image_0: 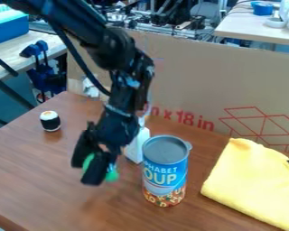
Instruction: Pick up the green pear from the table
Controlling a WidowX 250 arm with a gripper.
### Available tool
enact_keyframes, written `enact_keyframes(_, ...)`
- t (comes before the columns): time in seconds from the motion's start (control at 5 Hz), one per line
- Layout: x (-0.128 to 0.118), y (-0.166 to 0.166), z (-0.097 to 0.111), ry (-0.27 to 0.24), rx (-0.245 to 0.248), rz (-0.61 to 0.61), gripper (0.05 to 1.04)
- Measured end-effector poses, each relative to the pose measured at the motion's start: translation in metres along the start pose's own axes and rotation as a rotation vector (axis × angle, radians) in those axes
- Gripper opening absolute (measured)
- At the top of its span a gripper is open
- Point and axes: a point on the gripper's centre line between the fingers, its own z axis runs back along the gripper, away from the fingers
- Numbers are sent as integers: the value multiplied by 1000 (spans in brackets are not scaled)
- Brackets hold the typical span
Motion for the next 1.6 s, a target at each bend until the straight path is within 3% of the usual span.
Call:
enact_keyframes(0.2, 7, -10, -15, -34, -10, -49, 851)
enact_keyframes(0.4, 6, -9, -24, -55, -30, -41, 725)
enact_keyframes(0.6, 3, -3, -26, -71, -49, 3, 420)
enact_keyframes(0.8, -2, -1, -32, -71, -92, 50, 258)
enact_keyframes(1.0, -3, -3, -24, -119, -114, 31, 522)
enact_keyframes(1.2, -20, -8, 37, -358, -29, 52, 866)
enact_keyframes(1.4, -45, -17, 64, -388, -6, 99, 1012)
enact_keyframes(1.6, -57, -20, 82, -378, 39, 154, 1009)
